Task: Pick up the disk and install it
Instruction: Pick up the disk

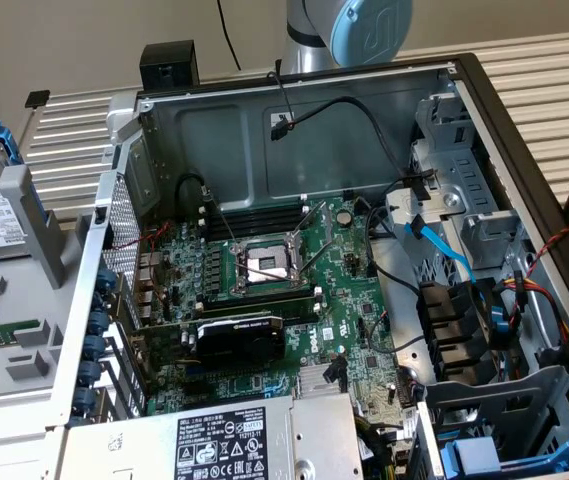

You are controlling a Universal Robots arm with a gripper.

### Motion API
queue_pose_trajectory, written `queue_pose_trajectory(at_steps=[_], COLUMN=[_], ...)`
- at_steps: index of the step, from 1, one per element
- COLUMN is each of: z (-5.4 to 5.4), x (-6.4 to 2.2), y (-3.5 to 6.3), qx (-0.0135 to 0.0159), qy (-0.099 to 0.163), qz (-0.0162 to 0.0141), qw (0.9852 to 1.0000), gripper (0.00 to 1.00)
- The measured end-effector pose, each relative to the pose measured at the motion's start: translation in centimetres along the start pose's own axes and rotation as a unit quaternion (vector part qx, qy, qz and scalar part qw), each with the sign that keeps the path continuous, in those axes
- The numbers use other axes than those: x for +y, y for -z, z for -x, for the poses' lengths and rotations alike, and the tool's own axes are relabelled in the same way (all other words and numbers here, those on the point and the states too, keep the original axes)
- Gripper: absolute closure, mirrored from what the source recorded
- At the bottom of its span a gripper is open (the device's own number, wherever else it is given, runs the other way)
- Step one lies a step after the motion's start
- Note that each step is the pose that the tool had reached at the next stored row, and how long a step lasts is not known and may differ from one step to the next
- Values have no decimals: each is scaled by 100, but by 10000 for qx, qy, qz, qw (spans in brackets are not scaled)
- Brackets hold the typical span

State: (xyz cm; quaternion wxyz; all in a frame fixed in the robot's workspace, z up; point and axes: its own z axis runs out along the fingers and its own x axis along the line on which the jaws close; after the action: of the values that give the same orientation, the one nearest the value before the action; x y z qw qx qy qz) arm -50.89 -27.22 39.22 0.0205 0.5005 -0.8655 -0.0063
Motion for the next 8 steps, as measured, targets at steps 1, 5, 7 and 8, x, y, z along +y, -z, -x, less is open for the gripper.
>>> queue_pose_trajectory(at_steps=[1, 5, 7, 8], z=[0, 1, 0, 0], x=[0, -1, 0, 0], y=[0, -2, -2, -3], qx=[2, 9, 13, 15], qy=[93, 457, 636, 724], qz=[-4, -22, -31, -35], qw=[10000, 9990, 9980, 9974], gripper=[85, 85, 85, 85])
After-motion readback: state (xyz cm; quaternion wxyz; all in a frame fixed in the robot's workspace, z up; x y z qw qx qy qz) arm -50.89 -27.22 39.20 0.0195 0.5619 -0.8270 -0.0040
